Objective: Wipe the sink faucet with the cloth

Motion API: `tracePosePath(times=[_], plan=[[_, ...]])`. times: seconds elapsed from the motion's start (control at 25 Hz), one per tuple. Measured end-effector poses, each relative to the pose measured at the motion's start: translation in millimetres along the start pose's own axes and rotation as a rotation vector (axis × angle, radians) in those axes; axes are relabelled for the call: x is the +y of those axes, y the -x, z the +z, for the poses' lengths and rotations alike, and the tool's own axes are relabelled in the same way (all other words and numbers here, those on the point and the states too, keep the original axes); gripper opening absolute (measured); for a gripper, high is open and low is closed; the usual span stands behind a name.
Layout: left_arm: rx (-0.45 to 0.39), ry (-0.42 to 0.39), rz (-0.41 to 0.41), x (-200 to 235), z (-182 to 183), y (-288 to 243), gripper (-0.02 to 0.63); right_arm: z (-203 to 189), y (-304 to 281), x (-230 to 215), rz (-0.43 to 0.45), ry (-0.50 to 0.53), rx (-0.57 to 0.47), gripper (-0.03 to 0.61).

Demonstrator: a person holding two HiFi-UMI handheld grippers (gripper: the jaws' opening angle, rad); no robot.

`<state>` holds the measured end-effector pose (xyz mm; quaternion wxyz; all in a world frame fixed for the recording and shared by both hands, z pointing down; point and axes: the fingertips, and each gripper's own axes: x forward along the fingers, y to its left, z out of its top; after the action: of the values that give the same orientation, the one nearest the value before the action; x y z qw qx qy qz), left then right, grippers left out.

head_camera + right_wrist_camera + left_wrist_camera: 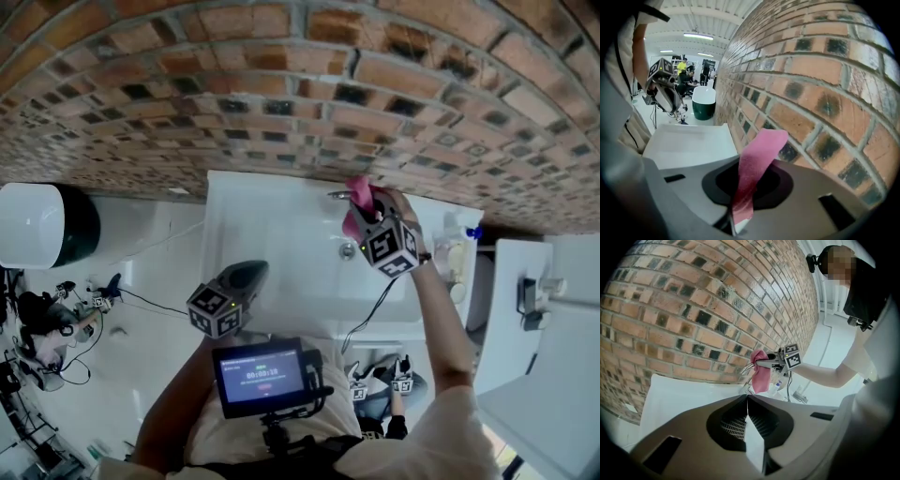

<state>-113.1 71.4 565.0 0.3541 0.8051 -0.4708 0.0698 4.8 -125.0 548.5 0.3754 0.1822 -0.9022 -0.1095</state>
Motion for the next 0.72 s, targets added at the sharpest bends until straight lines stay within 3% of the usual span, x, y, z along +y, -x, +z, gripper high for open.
tracePosePath(times=[0.28, 0.52, 0.72], plan=[[-0.027, 0.019, 0.031, 16, 5, 13, 0.005, 6, -33, 29, -0.06, 0.058, 0.101, 0.057], [-0.043, 0.039, 0.066, 31, 3, 30, 0.005, 5, -53, 40, -0.177, 0.167, 0.243, 0.057], [-0.055, 0.051, 0.074, 37, 3, 37, 0.005, 11, -60, 40, -0.227, 0.146, 0.3, 0.057]])
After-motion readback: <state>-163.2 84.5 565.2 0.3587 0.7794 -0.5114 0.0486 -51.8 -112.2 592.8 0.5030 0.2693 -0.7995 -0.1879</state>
